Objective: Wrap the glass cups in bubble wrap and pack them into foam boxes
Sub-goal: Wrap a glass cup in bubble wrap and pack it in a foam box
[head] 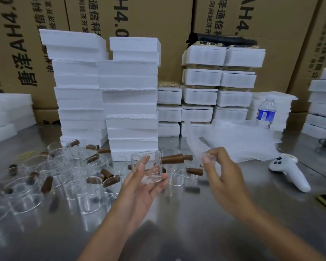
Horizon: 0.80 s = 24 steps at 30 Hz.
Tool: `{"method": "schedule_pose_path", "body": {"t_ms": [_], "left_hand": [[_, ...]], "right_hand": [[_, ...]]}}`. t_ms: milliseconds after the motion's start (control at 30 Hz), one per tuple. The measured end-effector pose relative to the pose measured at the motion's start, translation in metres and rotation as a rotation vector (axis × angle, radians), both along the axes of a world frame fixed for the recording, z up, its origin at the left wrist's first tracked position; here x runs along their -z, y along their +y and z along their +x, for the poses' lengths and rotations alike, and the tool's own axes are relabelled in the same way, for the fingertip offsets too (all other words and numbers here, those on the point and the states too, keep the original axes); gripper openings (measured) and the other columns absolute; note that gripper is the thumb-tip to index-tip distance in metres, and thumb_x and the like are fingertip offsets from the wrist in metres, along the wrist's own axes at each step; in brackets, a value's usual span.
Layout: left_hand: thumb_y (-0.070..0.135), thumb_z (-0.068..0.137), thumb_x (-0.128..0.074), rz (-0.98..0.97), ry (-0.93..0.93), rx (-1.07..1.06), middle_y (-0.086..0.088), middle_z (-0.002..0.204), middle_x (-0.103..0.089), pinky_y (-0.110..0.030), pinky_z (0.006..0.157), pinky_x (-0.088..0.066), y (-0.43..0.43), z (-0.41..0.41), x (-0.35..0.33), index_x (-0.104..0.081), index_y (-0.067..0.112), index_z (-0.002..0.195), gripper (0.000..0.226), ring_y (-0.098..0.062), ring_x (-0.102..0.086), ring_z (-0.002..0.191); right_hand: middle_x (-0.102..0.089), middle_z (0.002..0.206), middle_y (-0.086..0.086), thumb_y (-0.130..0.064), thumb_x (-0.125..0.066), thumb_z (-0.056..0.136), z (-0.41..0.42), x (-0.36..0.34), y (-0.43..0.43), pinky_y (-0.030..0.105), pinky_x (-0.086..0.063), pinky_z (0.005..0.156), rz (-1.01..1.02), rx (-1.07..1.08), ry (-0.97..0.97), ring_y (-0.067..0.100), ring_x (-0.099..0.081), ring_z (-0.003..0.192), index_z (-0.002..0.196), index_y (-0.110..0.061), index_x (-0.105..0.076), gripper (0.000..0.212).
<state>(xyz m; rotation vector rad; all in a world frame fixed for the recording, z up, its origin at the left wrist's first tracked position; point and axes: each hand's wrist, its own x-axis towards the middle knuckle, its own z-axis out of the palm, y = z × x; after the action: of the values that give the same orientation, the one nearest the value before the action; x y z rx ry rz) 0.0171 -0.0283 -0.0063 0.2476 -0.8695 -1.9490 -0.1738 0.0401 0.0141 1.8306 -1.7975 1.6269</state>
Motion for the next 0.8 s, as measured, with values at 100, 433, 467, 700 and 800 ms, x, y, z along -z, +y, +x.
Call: {"method": "schedule_pose_path", "body": {"t_ms": [100, 433, 467, 700, 800], "left_hand": [[0.036, 0.031, -0.097, 0.015, 0.001, -0.02, -0.019, 0.112, -0.062, -0.036, 0.075, -0.059, 0.004, 0.003, -0.004, -0.063, 0.016, 0.12, 0.098, -0.031, -0.069, 0.087], [0.036, 0.032, -0.097, 0.016, 0.078, 0.012, -0.016, 0.113, -0.064, -0.033, 0.073, -0.058, 0.004, 0.011, -0.01, -0.069, 0.018, 0.112, 0.086, -0.03, -0.069, 0.091], [0.035, 0.033, -0.097, 0.008, 0.083, 0.021, -0.016, 0.111, -0.066, -0.033, 0.073, -0.058, 0.004, 0.011, -0.011, -0.069, 0.018, 0.112, 0.086, -0.03, -0.068, 0.091], [0.037, 0.03, -0.096, -0.01, 0.032, 0.012, -0.014, 0.099, -0.072, -0.035, 0.073, -0.059, 0.005, 0.004, -0.01, -0.065, 0.015, 0.117, 0.095, -0.032, -0.068, 0.093], [0.039, 0.029, -0.096, -0.025, -0.013, -0.024, -0.012, 0.097, -0.071, -0.034, 0.07, -0.059, 0.004, 0.001, -0.006, -0.062, 0.009, 0.11, 0.093, -0.03, -0.069, 0.089]], "right_hand": [[-0.054, 0.084, -0.021, -0.04, -0.039, 0.09, 0.019, 0.018, 0.003, 0.013, -0.035, 0.071, 0.012, 0.015, -0.04, -0.001, -0.052, 0.086, 0.083, -0.041, -0.043, 0.009], [-0.065, 0.094, -0.012, -0.041, -0.04, 0.093, 0.051, 0.048, 0.015, 0.015, -0.037, 0.081, 0.27, -0.292, 0.421, 0.003, -0.053, 0.087, 0.094, -0.025, -0.062, 0.027], [-0.066, 0.096, -0.012, -0.043, -0.041, 0.092, 0.055, 0.046, 0.016, 0.016, -0.039, 0.08, 0.292, -0.326, 0.434, 0.002, -0.054, 0.088, 0.095, -0.027, -0.062, 0.027], [-0.068, 0.095, -0.023, -0.061, -0.051, 0.078, 0.06, 0.031, 0.011, 0.019, -0.047, 0.084, 0.438, -0.434, 0.184, -0.009, -0.061, 0.089, 0.097, -0.04, -0.061, 0.03], [-0.067, 0.085, -0.023, -0.045, -0.058, 0.083, 0.038, 0.035, 0.001, 0.021, -0.048, 0.073, 0.169, -0.128, -0.135, -0.003, -0.063, 0.079, 0.086, -0.04, -0.063, 0.008]]}}
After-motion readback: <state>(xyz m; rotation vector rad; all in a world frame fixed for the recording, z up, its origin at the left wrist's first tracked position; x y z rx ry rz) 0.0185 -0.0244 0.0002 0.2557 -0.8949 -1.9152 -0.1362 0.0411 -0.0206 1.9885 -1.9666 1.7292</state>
